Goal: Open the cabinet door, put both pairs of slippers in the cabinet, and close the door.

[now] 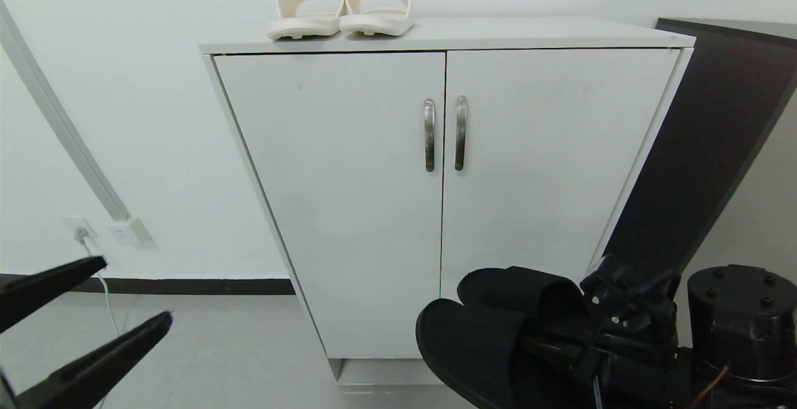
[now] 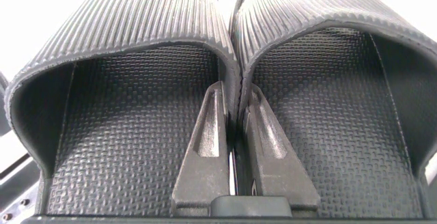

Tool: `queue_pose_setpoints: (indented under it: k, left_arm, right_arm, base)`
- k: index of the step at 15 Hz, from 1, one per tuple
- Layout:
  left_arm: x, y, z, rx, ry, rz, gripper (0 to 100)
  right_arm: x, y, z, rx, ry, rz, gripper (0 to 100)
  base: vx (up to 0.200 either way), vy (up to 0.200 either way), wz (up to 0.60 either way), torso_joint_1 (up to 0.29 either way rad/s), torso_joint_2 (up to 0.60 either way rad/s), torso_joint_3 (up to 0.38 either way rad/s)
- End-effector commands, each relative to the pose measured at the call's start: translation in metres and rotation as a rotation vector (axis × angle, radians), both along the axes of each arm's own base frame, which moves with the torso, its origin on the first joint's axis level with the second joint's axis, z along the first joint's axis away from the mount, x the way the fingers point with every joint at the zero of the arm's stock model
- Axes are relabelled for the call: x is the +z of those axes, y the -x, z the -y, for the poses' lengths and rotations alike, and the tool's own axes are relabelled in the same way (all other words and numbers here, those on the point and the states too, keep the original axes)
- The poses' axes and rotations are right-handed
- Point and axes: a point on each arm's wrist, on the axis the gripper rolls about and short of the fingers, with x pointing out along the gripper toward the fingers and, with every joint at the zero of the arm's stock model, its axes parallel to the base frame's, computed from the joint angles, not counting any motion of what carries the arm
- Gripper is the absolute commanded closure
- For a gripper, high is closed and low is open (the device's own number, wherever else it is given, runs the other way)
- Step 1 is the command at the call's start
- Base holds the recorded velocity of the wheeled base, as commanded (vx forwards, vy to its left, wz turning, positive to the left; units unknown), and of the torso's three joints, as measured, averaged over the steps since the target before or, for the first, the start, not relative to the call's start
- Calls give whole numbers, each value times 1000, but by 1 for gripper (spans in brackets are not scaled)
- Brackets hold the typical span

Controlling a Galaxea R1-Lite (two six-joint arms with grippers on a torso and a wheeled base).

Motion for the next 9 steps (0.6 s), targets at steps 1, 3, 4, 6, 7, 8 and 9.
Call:
queue_pose_setpoints:
  k: [1,3,4,6,7,8,9]
  left_arm:
    - [15,-70,30,-192,0,-32,0]
    - [32,-96,53,-275,28,-16,0]
    - [37,-109,63,-299,29,-15,0]
    - [42,-131,85,-357,34,-24,0]
    - [43,-133,96,-392,60,-47,0]
    - [46,-134,105,-427,85,-63,0]
    - [51,-138,125,-487,113,-77,0]
  right_arm:
    - [-1,0,-1,4,2,-3,100]
    - [-1,0,-1,4,2,-3,100]
    - [0,0,-1,5,0,-2,100]
    - [0,3,-1,14,0,-2,100]
    - [-1,3,-2,14,1,-4,100]
    - [-1,3,-1,15,1,-5,100]
    - [-2,3,-2,18,6,-11,100]
  base:
    - [0,0,0,0,0,0]
    - [0,0,0,0,0,0]
    - [0,0,0,0,0,0]
    - [0,0,0,0,0,0]
    - [0,0,0,0,0,0]
    - [0,0,0,0,0,0]
    - [0,0,0,0,0,0]
